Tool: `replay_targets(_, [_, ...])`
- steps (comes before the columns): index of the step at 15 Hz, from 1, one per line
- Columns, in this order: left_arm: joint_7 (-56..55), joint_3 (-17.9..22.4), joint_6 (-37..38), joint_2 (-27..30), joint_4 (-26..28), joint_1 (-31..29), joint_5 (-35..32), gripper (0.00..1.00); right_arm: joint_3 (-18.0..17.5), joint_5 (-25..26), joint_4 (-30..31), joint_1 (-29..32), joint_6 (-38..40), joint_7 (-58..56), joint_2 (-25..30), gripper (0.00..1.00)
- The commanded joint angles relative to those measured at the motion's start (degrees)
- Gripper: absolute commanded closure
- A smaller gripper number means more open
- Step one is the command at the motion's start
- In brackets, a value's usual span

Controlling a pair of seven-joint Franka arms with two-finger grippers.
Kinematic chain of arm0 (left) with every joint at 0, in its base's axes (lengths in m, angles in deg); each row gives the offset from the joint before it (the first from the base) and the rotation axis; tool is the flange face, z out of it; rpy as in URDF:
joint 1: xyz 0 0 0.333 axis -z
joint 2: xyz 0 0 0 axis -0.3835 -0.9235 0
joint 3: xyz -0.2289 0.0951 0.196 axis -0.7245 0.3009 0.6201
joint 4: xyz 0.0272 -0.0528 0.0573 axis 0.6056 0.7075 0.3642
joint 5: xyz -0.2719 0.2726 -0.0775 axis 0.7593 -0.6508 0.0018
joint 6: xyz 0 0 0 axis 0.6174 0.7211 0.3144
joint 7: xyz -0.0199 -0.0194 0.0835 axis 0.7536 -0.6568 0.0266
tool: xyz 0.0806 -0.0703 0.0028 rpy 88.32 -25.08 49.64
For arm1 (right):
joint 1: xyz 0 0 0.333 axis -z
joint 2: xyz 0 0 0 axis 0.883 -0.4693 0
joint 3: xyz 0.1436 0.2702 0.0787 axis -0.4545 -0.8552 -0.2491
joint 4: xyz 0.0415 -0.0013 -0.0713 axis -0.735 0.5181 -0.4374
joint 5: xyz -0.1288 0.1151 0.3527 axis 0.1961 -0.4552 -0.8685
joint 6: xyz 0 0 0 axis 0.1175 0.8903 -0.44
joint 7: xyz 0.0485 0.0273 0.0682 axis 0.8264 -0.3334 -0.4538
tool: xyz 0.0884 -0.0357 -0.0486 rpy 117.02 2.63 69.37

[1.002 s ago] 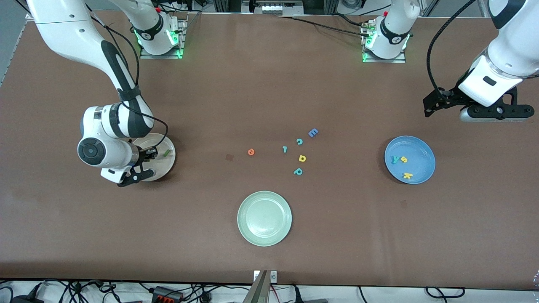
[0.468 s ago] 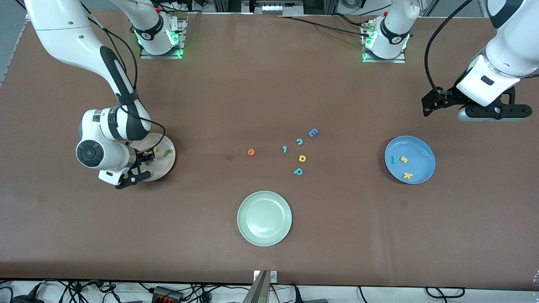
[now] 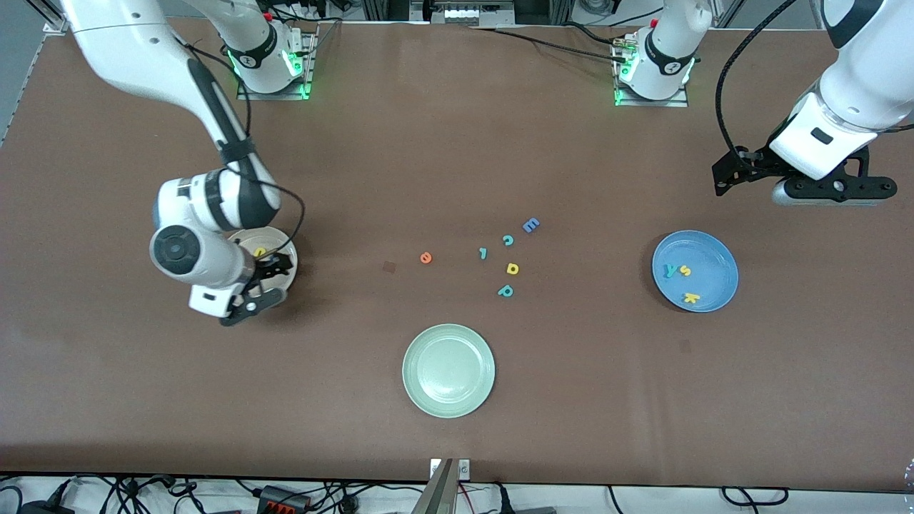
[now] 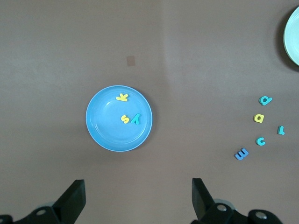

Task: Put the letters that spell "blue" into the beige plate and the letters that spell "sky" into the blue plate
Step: 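Move the right gripper over to the orange e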

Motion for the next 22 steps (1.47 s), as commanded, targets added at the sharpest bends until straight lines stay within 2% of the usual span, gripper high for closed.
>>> replay_targets(1, [-0.41, -0.33, 0.58, -0.81, -1.31, -0.19, 0.16, 0.0, 0.27, -0.17, -2.7, -6.19, 0.14, 3.44, 0.18, 0.0])
replay_targets(7, [-0.49, -0.41, 0.67, -0.81, -1.93, 0.07, 0.34, 0.0, 0.35, 0.36, -13.07, -18.06, 0.05, 4.96, -8.43, 0.0])
replay_targets(13, [-0.49, -0.5, 0.67, -1.08, -1.93, 0.16, 0.6, 0.0, 0.35, 0.0, -14.4, -24.75, -1.97, 7.93, -11.95, 0.02])
replay_targets(14, [-0.49, -0.76, 0.67, -0.99, -1.93, 0.16, 0.51, 0.0, 0.35, 0.09, -14.4, -25.45, -1.97, 9.51, -12.3, 0.05])
replay_targets(19, [-0.49, -2.08, 0.75, -0.99, -1.93, 0.07, 0.43, 0.0, 0.27, -2.01, -14.4, -25.63, -1.97, 16.99, -13.01, 0.43])
replay_targets(22, [-0.49, -2.08, 0.75, -0.99, -1.93, -0.02, 0.43, 0.0, 0.27, -4.91, -14.4, -25.63, -2.93, 17.26, -14.15, 0.47])
